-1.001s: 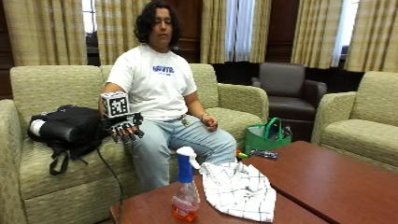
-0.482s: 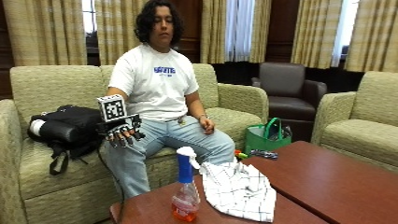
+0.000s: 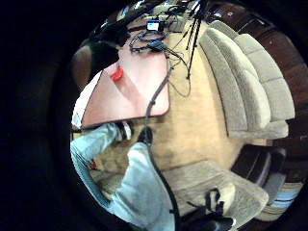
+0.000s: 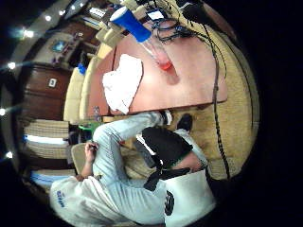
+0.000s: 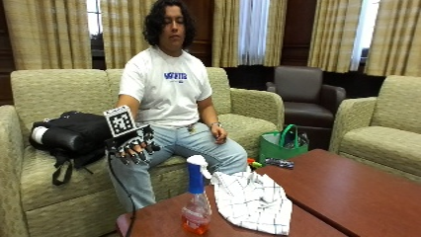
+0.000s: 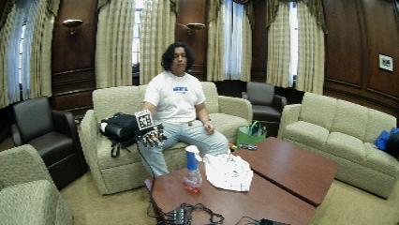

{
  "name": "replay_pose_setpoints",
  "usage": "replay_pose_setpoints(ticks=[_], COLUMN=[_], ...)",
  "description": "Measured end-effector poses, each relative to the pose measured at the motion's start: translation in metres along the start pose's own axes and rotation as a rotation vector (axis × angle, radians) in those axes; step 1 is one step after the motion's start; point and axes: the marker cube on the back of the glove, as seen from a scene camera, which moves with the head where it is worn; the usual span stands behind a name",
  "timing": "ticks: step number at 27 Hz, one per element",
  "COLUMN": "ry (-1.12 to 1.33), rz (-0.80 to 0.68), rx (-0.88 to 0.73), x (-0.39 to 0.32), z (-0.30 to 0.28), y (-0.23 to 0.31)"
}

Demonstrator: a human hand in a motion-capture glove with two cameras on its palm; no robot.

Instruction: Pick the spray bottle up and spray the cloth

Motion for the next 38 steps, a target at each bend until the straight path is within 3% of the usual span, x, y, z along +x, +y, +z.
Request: replay_pose_setpoints(ticks=[5,13,19,38], ry=[-0.114,-0.333,-0.563,-0.985], rz=[0.048,0.089,0.128,0.156], rx=[0.096,-0.008,-0.002,0.031], x=[-0.001,0.000,-0.014,-0.061], z=[0.020,0.055,0.070,0.105], y=[-0.036,-0.065,-0.089,-0.170])
